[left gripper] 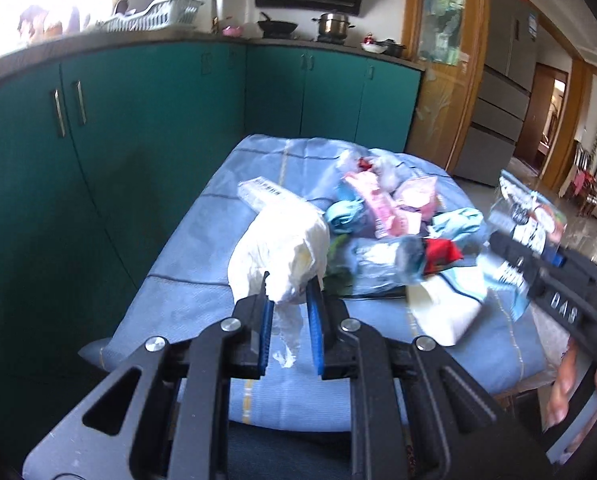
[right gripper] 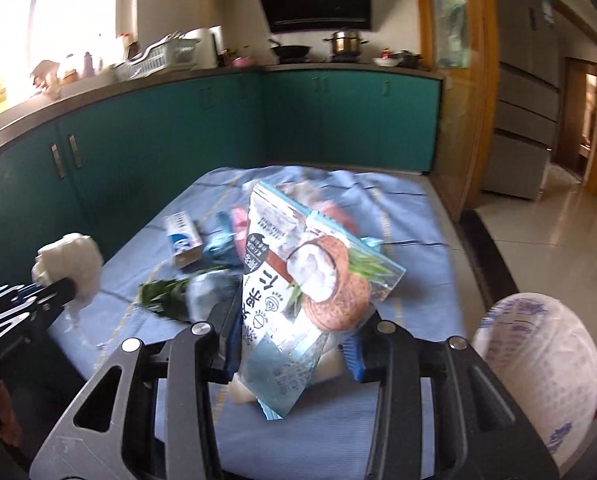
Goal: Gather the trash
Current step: 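Carry the coconut snack bag to the wastebasket and open the right tool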
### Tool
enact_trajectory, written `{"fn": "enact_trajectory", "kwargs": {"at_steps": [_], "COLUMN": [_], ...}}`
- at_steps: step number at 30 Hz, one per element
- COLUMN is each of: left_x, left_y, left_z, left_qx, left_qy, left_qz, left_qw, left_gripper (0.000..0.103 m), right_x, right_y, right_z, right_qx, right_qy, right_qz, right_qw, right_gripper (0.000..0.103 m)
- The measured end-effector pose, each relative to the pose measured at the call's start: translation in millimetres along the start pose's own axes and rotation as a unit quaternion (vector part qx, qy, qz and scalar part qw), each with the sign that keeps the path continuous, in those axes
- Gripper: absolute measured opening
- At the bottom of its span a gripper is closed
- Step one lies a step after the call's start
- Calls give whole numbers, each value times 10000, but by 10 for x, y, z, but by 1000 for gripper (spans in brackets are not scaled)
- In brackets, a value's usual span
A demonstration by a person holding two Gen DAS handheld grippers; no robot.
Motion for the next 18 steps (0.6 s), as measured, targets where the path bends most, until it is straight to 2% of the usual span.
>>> {"fn": "enact_trajectory", "kwargs": {"at_steps": [5, 10, 14, 18], "left_x": [327, 672, 993, 1285], "left_y": [127, 301, 408, 475], "left_z": [-31, -81, -124, -129], "left_qx": [129, 346, 472, 540], "left_qy": [-271, -553, -759, -990], "left_qz": [124, 253, 445, 578], "left_qw": [9995, 9975, 9950, 9919], "left_gripper": [17, 17, 17, 17], "right_x": [656, 1294, 1780, 2157], "right_y": [268, 486, 572, 514], "right_z": [70, 278, 508, 740], "right_qx": [151, 164, -18, -290], "right_qy": [-436, -782, -1034, -1316], "right_qz": [552, 1257, 1801, 2089], "right_qw": [9974, 9888, 9782, 9686], "right_gripper": [40, 40, 40, 41]}}
Point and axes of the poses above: each gripper's, at about its wrist camera, not at the fingertips, and y roughly against the way its jaws point, x to its right, z to its underside, the point moved 7 cm from there along -y, roughly the way its jaws point, and after that the axes turned 11 degrees about -x, right-handed, at the moved point
